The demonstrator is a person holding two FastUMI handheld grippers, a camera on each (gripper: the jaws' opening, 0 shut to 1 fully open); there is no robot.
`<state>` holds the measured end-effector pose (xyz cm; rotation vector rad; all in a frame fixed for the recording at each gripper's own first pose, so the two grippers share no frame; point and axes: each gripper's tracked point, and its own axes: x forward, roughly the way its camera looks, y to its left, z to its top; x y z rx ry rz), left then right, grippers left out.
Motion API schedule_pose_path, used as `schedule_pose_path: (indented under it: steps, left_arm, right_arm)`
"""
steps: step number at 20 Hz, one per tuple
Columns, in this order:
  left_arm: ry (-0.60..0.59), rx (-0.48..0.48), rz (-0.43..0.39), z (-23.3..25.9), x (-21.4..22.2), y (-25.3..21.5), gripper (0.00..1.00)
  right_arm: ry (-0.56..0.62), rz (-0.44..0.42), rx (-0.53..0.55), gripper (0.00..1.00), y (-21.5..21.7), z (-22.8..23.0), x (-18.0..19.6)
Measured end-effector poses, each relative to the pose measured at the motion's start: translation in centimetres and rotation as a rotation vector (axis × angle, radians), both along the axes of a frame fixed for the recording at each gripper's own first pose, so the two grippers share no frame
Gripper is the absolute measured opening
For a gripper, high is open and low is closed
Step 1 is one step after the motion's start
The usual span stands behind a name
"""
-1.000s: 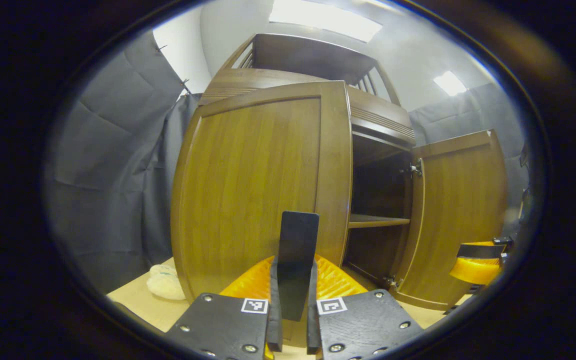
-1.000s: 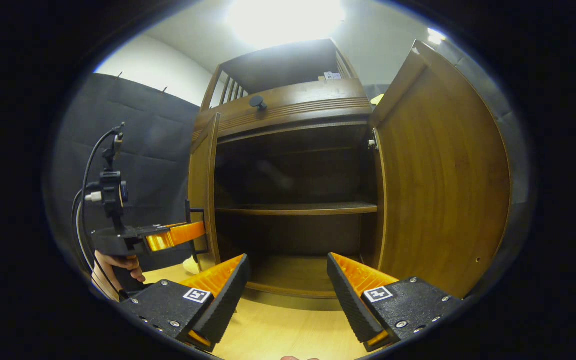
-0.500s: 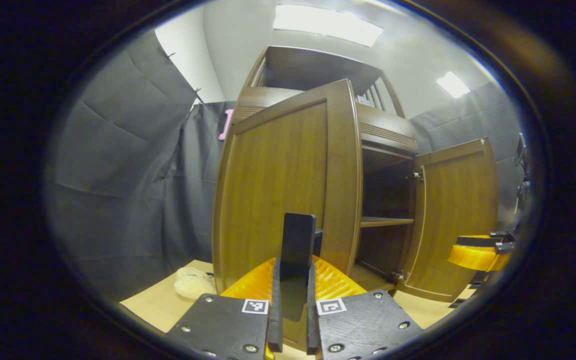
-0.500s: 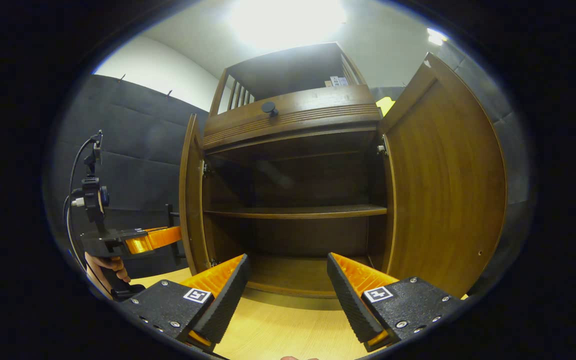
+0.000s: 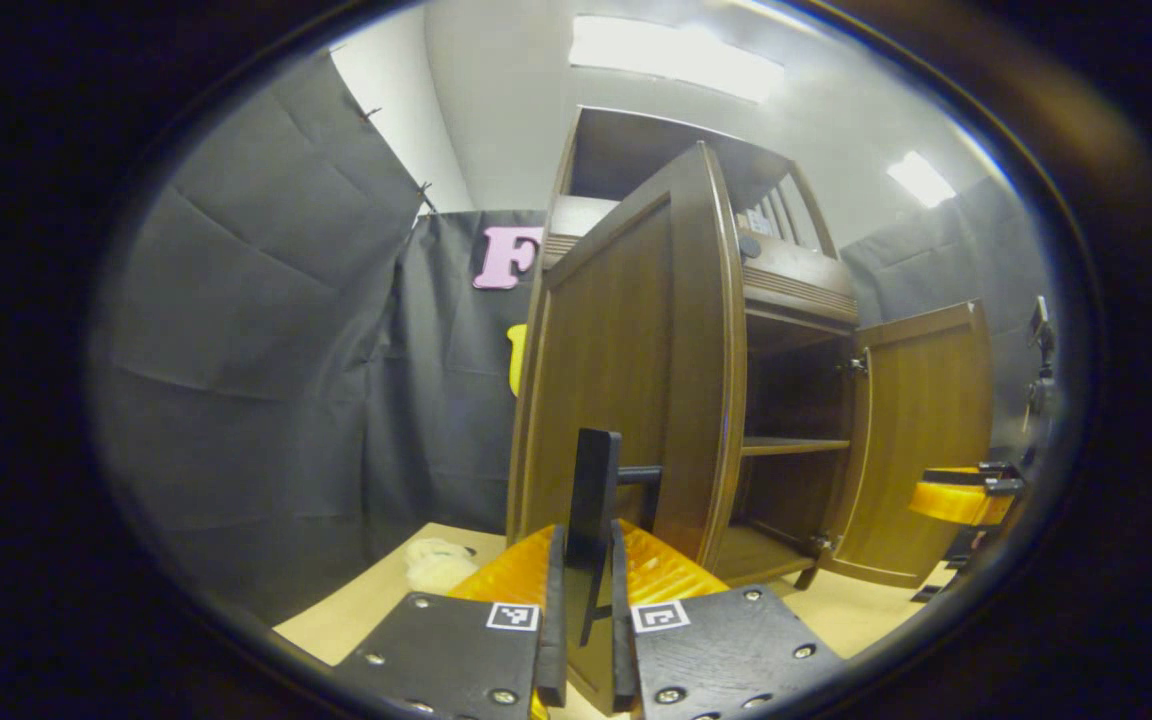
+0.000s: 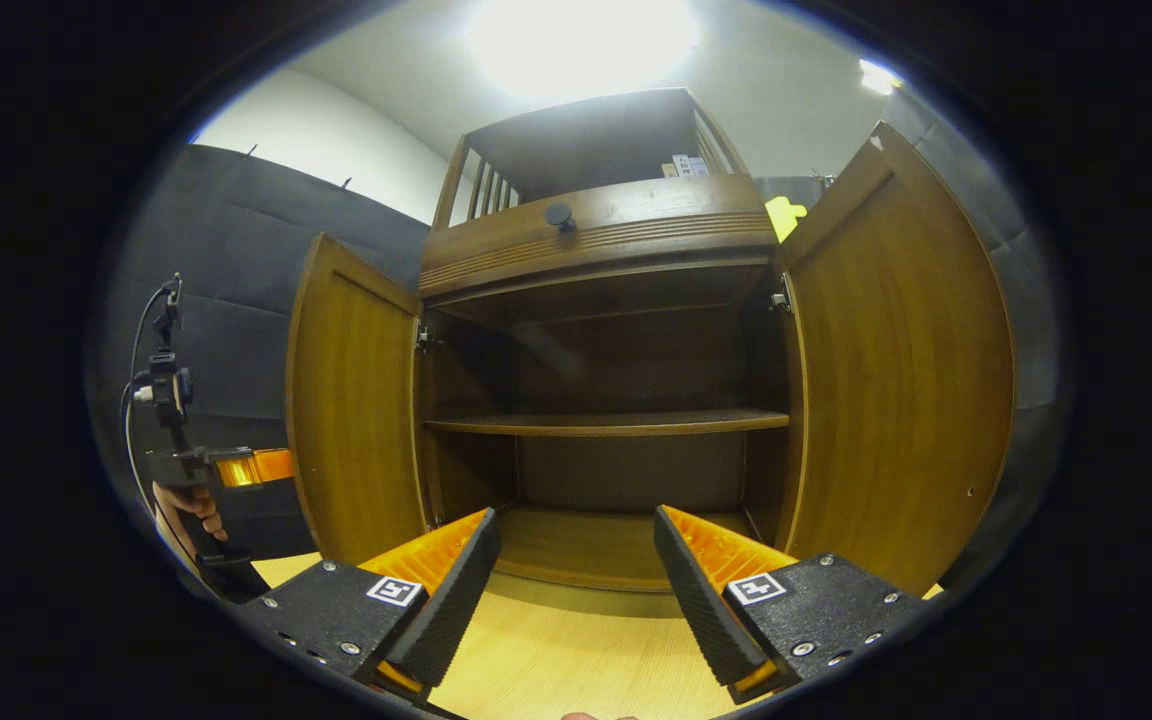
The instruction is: Open the right door of the double-door shoe cabinet with the right hand, and open the left door with the left hand.
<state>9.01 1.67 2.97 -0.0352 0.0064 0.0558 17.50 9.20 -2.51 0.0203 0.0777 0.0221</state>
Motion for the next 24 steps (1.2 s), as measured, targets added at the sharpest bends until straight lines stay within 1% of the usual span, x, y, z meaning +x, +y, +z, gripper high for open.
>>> schedule_pose_path:
  steps: [1,4,6,7,10,12,13,16,17,18,19,21,24]
  left_arm:
    - [0.002,0.02,0.018,0.2,-0.4,0.0,0.18]
    - [-0.004,0.061,0.035,1.6,-0.9,-0.3,0.18]
    - [-0.017,0.106,0.084,2.4,-1.4,-0.2,0.18]
    - [-0.019,0.13,0.096,2.9,-1.7,-0.5,0.12]
    - [-0.026,0.12,0.108,3.7,-2.5,-1.6,0.11]
    - [-0.031,0.112,0.137,3.2,-2.7,-0.2,0.11]
    - [-0.044,0.109,0.143,3.5,-3.0,-0.3,0.11]
    - [-0.08,0.121,0.203,4.5,-5.0,-0.1,0.25]
    - [-0.092,0.137,0.226,5.2,-5.9,-0.5,0.25]
    - [-0.106,0.156,0.253,6.3,-7.5,-1.2,0.11]
    - [-0.122,0.178,0.268,7.4,-8.7,-2.1,0.11]
    - [-0.173,0.231,0.267,9.6,-10.7,-4.4,0.12]
    - [-0.218,0.271,0.232,11.7,-13.0,-8.6,0.11]
  right_arm:
    - [0.004,-0.004,-0.001,0.95,0.0,-0.1,0.1]
    - [0.013,-0.016,-0.001,0.95,0.0,-0.4,0.2]
    - [0.016,-0.023,-0.004,0.95,0.0,-0.4,0.4]
    - [0.015,-0.029,-0.007,0.96,-0.1,-0.4,0.5]
    - [0.012,-0.043,-0.015,0.95,-0.2,-0.3,0.5]
    - [0.012,-0.047,-0.015,0.95,-0.2,-0.4,0.5]
    - [0.01,-0.051,-0.016,0.95,-0.2,-0.3,0.4]
    - [0.008,-0.062,-0.026,0.96,-0.6,-0.2,0.2]
    - [0.008,-0.068,-0.031,0.95,-0.8,-0.1,0.1]
    - [0.007,-0.076,-0.035,0.95,-1.2,0.0,0.0]
    - [0.005,-0.086,-0.041,0.95,-1.7,0.0,-0.2]
    - [0.016,-0.112,-0.052,0.95,-2.8,0.2,-0.6]
    - [-0.014,-0.156,-0.108,0.95,-4.4,1.8,-1.5]
